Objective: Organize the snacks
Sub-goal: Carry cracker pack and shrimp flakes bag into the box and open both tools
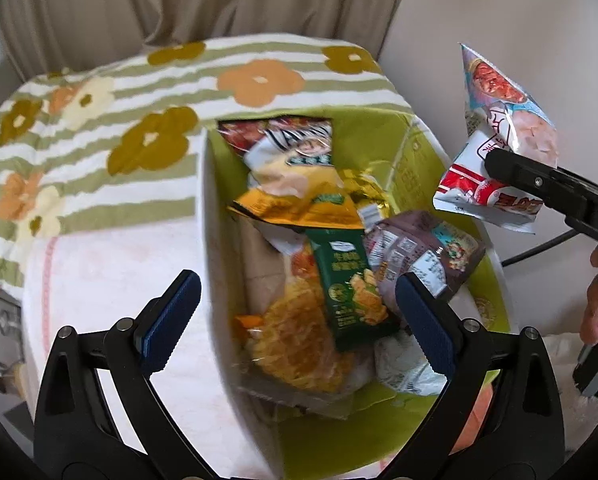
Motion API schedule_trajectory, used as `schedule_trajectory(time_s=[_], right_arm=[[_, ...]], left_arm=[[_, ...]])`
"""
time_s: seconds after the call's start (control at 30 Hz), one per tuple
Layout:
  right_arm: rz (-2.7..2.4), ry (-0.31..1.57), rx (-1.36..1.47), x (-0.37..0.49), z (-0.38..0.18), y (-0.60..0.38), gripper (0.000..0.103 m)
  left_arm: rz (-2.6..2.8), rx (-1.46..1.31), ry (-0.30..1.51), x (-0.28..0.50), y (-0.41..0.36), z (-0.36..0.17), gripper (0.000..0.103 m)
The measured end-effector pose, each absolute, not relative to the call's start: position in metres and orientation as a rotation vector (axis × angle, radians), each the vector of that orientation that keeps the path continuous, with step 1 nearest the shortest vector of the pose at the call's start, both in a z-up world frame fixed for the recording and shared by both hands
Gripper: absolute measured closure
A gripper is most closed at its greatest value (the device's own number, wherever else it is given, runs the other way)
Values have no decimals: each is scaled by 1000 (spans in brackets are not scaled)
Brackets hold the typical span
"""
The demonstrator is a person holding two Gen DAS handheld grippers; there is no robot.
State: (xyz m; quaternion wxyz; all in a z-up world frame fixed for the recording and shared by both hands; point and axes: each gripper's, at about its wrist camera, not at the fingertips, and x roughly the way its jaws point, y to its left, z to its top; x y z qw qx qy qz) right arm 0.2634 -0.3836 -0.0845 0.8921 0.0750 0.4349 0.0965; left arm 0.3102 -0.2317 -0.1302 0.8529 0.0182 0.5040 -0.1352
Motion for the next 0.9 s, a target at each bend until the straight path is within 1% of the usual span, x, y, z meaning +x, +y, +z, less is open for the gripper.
schedule_trajectory(time_s=[0.2,0.27,0.3,0.33,0.4,0.43,0.67,0.77,0.9], right_arm=[[224,934,139,283,-87,-372,46],[235,953,126,289,-91,-368,43],[234,959,120,292,-94,-366,37],[225,964,113,293,-96,-365,23],[186,962,102,293,-100,-364,6],[164,960,99,292,-101,-364,4],[97,936,100,273,-101,-363,4],[78,916,109,260,-91,-359,4],[49,855,92,232,-66,-345,4]], left_arm=[[-262,55,1044,313,-226,-124,5],[-252,60,1046,312,-225,-125,5],[-247,60,1049,312,-223,-125,5],[-243,60,1050,310,-223,-125,5],[-233,62,1055,310,-220,-125,5],[-226,64,1055,309,-218,-125,5],[-208,55,1037,298,-201,-122,5],[-215,42,1022,289,-192,-116,5],[-231,36,958,264,-176,-93,5]])
